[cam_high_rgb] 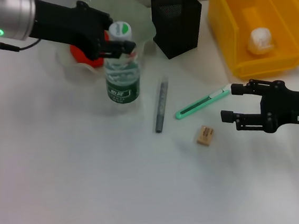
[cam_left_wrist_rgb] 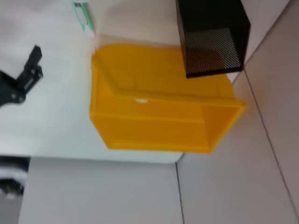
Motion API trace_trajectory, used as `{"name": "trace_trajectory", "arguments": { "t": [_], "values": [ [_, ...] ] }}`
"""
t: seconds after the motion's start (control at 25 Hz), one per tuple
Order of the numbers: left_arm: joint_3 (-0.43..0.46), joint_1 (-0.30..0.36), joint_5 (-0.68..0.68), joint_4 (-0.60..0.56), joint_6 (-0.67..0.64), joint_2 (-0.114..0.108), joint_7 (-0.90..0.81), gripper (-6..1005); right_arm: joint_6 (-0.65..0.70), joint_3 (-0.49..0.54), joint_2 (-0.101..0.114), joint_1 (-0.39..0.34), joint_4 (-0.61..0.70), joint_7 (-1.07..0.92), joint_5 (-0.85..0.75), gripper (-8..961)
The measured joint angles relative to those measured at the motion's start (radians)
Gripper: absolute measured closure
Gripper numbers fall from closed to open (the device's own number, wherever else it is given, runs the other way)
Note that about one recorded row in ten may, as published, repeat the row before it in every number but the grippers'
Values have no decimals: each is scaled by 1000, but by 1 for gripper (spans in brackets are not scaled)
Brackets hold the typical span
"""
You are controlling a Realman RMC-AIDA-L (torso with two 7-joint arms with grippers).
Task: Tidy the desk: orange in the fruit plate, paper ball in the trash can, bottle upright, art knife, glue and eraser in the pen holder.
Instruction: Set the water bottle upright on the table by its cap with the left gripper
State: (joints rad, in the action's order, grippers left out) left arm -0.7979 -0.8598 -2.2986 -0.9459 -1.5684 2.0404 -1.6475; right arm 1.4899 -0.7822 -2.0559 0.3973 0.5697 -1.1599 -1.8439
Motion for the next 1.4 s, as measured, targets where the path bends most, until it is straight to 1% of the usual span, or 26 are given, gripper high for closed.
{"name": "trace_trajectory", "arguments": {
  "t": [0.24, 0.36, 0.44, 0.52, 0.6, 0.68, 0.88, 0.92, 1.0, 1.4],
  "values": [
    [81, 52, 102, 37, -39, -48, -36, 530, 12, 0, -3, 0, -1, 0, 0, 168],
    [103, 80, 126, 52, -49, -63, -43, 526, 13, 0, -5, 0, -1, 0, 0, 168],
    [105, 98, 134, 53, -48, -68, -47, 524, 13, 0, -6, 0, -1, 0, -1, 168],
    [108, 117, 136, 53, -40, -71, -50, 521, 14, -1, -6, 0, -1, 1, -2, 168],
    [108, 117, 136, 53, -40, -71, -50, 519, 14, -2, -6, 0, -1, 3, -2, 168],
    [123, 139, 137, 51, -18, -73, -45, 517, 13, -4, -6, 0, -1, 5, -1, 168],
    [128, 150, 137, 50, 0, -73, -41, 511, 14, -6, -6, 0, -1, 7, -1, 168],
    [129, 169, 138, 48, 39, -73, -34, 509, 14, -6, -6, 0, -1, 7, -1, 168],
    [130, 185, 138, 53, 83, -74, -19, 507, 14, -6, -6, 0, -1, 7, -1, 168],
    [131, 206, 138, 61, 140, -74, 11, 495, 13, -6, -6, 0, -1, 8, 0, 168]
  ]
}}
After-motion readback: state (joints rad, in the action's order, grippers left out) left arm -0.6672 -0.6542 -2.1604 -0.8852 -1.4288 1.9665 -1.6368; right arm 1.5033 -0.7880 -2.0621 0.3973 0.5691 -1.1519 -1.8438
